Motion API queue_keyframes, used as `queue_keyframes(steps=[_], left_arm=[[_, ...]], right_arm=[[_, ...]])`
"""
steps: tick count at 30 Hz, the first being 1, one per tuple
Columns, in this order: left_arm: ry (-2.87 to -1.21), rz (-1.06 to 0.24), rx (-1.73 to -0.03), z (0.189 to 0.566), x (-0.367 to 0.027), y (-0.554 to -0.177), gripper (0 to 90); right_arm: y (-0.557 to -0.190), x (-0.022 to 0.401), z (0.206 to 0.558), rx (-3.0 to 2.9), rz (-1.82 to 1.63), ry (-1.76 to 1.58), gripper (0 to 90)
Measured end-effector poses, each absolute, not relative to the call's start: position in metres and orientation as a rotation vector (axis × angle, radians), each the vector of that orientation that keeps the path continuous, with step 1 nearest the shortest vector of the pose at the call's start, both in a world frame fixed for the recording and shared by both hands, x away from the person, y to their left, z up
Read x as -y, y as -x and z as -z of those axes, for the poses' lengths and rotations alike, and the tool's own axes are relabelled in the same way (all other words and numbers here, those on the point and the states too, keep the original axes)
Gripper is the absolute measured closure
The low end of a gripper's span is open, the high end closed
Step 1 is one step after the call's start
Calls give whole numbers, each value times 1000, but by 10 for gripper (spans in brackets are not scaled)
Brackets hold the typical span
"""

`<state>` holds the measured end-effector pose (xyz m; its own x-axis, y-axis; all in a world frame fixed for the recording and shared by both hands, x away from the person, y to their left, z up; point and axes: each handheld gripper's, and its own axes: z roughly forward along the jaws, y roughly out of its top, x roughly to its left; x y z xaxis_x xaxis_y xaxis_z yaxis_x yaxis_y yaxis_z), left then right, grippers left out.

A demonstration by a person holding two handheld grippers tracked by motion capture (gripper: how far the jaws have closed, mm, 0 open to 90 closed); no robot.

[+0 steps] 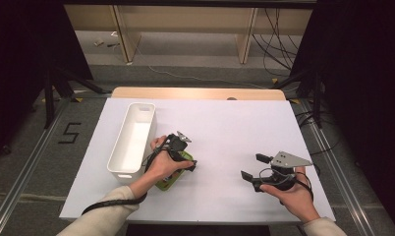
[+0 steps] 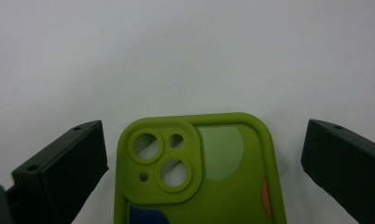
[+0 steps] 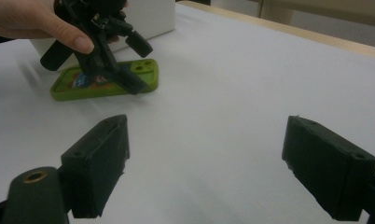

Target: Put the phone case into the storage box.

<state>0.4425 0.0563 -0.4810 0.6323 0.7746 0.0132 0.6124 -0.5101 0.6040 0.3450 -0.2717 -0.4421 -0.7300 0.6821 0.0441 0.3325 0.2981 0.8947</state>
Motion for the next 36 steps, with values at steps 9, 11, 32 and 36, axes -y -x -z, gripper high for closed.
queue_keyframes(steps=[9,11,32,36], left_arm=[[-2289,-362,-1096,484,-56,-445,6],[-2279,-360,-1101,484,-56,-445,20],[-2279,-322,-1132,487,-57,-448,76],[-2279,-322,-1134,485,-58,-448,152]], right_arm=[[-345,272,442,-2229,-1404,-917,160],[-345,272,442,-2231,-1402,-920,161],[-345,272,442,-2230,-1405,-922,162],[-345,272,442,-2230,-1404,-922,162]])
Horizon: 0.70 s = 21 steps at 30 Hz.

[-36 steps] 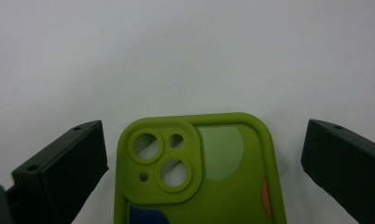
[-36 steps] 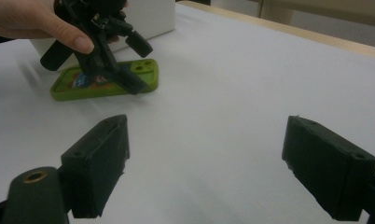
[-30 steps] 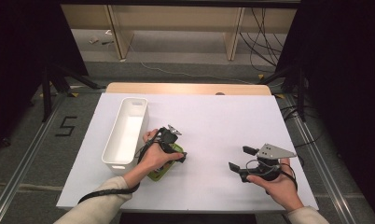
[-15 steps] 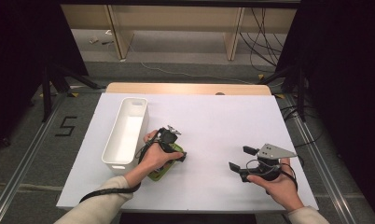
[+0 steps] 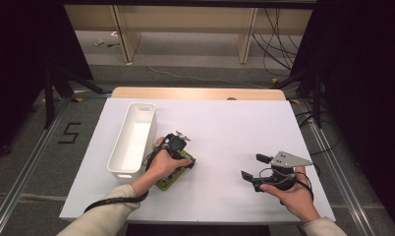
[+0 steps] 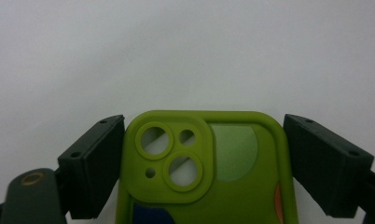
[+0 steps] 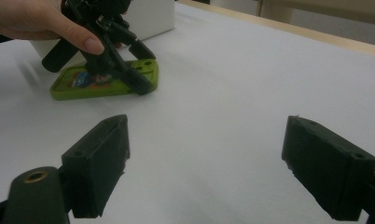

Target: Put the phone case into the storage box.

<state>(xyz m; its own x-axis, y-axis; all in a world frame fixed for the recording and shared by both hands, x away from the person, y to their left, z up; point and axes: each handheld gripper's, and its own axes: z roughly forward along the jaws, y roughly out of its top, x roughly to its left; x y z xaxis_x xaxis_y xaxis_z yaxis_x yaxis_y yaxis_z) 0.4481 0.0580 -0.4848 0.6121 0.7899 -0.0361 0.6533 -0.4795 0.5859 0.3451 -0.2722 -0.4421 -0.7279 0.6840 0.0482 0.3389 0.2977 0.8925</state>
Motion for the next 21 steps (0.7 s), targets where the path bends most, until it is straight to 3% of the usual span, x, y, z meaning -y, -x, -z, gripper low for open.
queue_keyframes(steps=[21], left_arm=[[-2287,-319,-1164,484,-56,-448,156]], right_arm=[[-345,272,442,-2231,-1403,-920,162]])
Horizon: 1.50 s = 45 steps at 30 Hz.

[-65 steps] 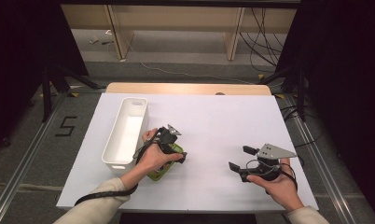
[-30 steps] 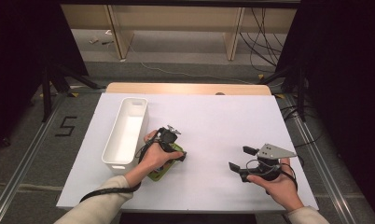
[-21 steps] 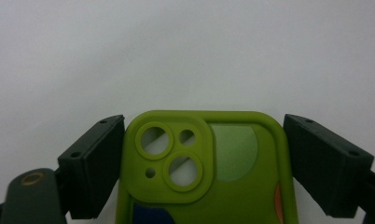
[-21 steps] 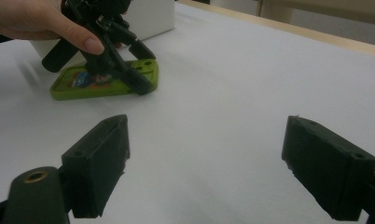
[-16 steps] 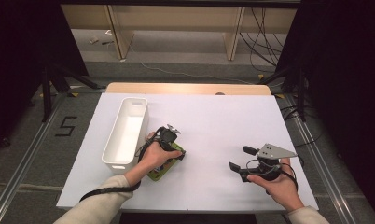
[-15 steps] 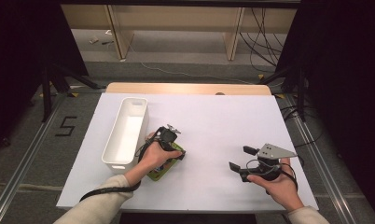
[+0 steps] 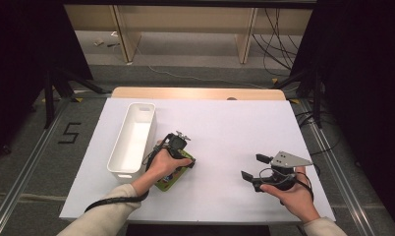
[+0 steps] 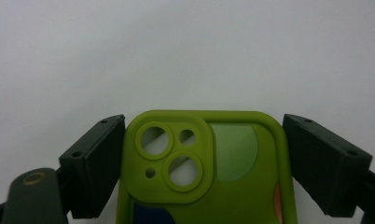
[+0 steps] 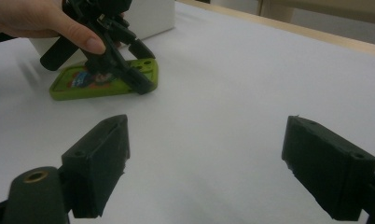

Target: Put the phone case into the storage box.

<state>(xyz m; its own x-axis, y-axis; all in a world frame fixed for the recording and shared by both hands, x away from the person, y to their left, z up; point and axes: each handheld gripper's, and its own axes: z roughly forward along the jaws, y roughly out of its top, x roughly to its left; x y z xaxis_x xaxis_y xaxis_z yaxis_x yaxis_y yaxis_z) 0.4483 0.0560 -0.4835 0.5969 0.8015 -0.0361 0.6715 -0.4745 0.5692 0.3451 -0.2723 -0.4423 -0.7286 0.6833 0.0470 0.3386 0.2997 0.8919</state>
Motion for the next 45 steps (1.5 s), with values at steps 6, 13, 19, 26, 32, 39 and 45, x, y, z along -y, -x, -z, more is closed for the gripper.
queue_keyframes(steps=[6,13,19,26,32,39,45], left_arm=[[-2285,-318,-1163,484,-56,-448,154],[-2295,-327,-1161,483,-55,-448,163],[-2292,-333,-1167,483,-54,-448,169],[-2272,-353,-1179,482,-55,-447,169],[-2226,-385,-1157,472,-54,-445,170],[-2139,-423,-1131,453,-55,-441,170],[-2064,-447,-1104,439,-56,-438,170]], right_arm=[[-345,272,442,-2233,-1402,-922,162],[-345,272,442,-2234,-1401,-922,162],[-345,272,442,-2233,-1402,-921,162],[-345,272,442,-2232,-1403,-921,162],[-345,273,442,-2230,-1404,-921,162],[-345,273,442,-2227,-1405,-921,162],[-345,273,442,-2223,-1408,-921,162]])
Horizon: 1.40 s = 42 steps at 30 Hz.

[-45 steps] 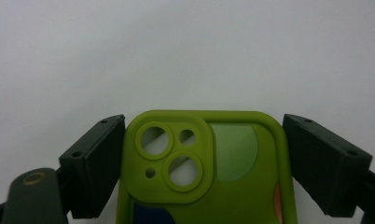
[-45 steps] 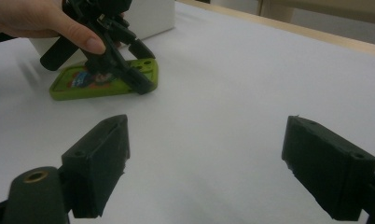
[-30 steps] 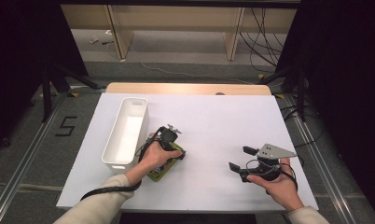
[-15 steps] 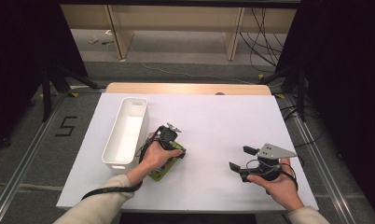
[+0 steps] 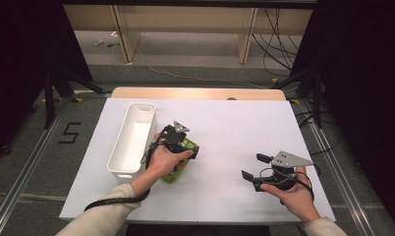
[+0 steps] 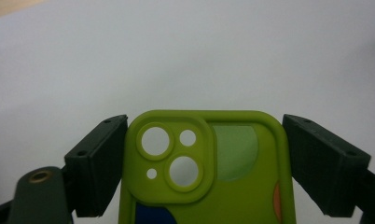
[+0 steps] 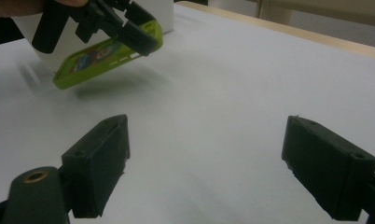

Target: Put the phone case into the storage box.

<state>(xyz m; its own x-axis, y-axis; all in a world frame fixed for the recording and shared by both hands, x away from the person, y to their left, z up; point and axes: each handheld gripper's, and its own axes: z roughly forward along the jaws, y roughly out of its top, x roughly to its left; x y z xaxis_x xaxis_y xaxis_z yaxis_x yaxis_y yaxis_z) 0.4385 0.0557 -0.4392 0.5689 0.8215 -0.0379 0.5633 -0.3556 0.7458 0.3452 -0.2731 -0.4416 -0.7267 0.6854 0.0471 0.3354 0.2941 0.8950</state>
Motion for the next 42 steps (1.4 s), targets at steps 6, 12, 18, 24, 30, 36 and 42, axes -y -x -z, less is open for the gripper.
queue_keyframes(steps=[6,12,18,24,30,36,42], left_arm=[[-2009,-496,-1068,427,-57,-435,169],[-1951,-516,-1050,416,-59,-433,169],[-1915,-534,-1030,403,-61,-432,169],[-1875,-562,-1024,392,-66,-432,169],[-1858,-577,-1022,385,-69,-433,169],[-1846,-592,-1014,379,-69,-434,169],[-1823,-604,-1013,372,-71,-435,169]], right_arm=[[-345,273,441,-2214,-1414,-920,162],[-345,273,441,-2213,-1415,-921,162],[-345,273,441,-2213,-1412,-923,163],[-345,273,441,-2210,-1414,-925,163],[-345,273,441,-2211,-1414,-925,163],[-345,274,441,-2208,-1415,-926,163],[-345,274,441,-2208,-1417,-927,163]])
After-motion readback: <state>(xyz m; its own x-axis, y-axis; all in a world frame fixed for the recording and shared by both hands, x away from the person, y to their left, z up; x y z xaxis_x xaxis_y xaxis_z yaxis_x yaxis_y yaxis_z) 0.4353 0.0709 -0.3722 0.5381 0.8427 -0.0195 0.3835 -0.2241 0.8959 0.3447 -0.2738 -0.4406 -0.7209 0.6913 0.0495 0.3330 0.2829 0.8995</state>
